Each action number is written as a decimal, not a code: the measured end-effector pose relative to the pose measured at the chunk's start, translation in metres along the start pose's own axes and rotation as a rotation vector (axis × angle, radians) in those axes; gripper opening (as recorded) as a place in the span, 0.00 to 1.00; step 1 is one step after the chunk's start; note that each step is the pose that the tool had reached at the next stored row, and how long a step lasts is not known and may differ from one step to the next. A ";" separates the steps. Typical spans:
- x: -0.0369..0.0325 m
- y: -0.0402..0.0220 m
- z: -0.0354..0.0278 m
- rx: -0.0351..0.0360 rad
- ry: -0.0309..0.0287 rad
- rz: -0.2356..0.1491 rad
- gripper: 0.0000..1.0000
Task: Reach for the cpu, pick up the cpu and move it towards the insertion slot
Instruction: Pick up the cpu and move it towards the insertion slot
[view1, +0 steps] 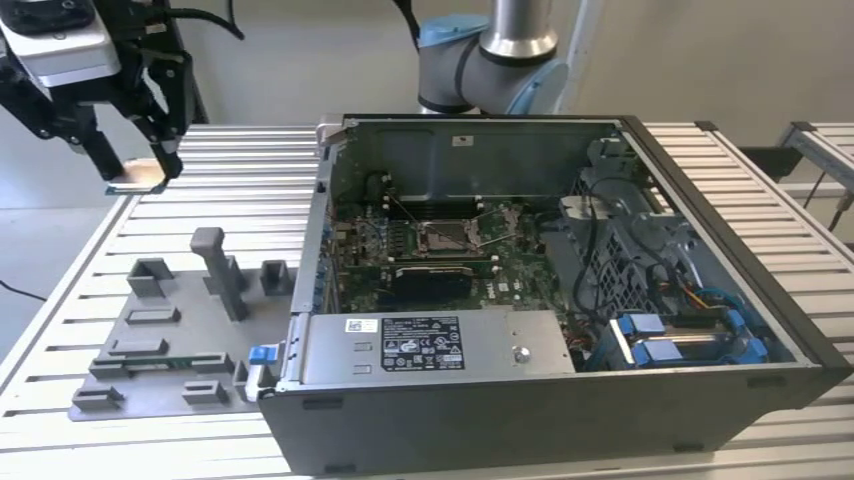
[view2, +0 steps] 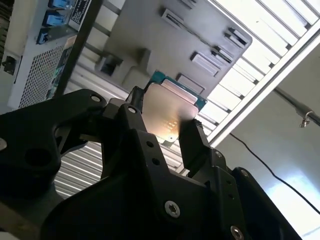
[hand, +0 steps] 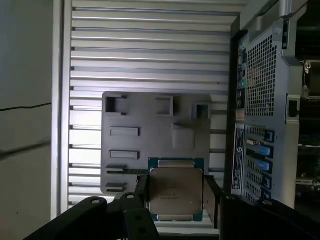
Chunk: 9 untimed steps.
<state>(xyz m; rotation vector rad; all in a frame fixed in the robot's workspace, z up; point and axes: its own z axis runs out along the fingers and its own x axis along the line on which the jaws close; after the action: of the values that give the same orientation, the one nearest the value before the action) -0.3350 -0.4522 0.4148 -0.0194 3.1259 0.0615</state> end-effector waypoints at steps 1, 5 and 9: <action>-0.0045 -0.0001 0.0001 0.0000 0.0000 0.000 0.00; -0.0216 -0.0002 0.0003 0.0000 0.0000 0.000 0.00; -0.0377 -0.0004 0.0006 0.0000 0.0000 0.000 0.00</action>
<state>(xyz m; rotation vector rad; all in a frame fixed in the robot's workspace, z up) -0.2973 -0.4521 0.4147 -0.0193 3.1259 0.0615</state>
